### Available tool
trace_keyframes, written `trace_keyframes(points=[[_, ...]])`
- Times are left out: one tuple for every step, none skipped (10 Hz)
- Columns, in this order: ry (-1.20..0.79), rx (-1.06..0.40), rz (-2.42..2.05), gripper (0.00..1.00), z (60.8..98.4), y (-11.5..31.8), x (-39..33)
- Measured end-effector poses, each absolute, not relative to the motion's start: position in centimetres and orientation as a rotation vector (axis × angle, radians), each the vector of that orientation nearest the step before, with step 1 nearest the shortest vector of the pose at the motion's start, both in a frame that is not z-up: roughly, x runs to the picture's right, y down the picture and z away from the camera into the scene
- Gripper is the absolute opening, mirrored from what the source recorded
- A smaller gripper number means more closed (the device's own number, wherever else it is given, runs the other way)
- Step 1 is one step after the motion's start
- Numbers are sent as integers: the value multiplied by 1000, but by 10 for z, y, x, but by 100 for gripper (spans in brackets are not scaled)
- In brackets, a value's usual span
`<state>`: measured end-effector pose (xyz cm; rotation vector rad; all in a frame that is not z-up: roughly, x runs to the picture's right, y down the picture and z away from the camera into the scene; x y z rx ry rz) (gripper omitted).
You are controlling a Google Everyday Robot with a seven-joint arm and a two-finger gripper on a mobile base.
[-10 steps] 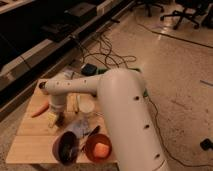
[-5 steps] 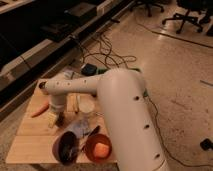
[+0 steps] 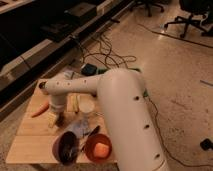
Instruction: Place grapes in table surface
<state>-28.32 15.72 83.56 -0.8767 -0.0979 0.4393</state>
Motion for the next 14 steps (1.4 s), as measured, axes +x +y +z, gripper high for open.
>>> trace_keyframes(points=[[-98,-877,439,80,836,157,-283],[-98,-877,439,80,836,157,-283],[-98,-877,439,80,836,157,-283],[-98,-877,439,80,836,157,-283],[-98,-877,439,80,836,157,-283],[-98,-877,439,80,836,157,-283],[-98,-877,439,80,836,157,-283],[-98,-877,439,80,836,157,-283],[-98,-877,439,80,836,157,-283],[-98,-877,439,80,836,157,-283],[-98,-877,439,80,836,157,-283],[-97,-875,439,80,836,157,-283],[-89,-868,445,80,836,155,-282],[-69,-856,464,80,840,153,-278]])
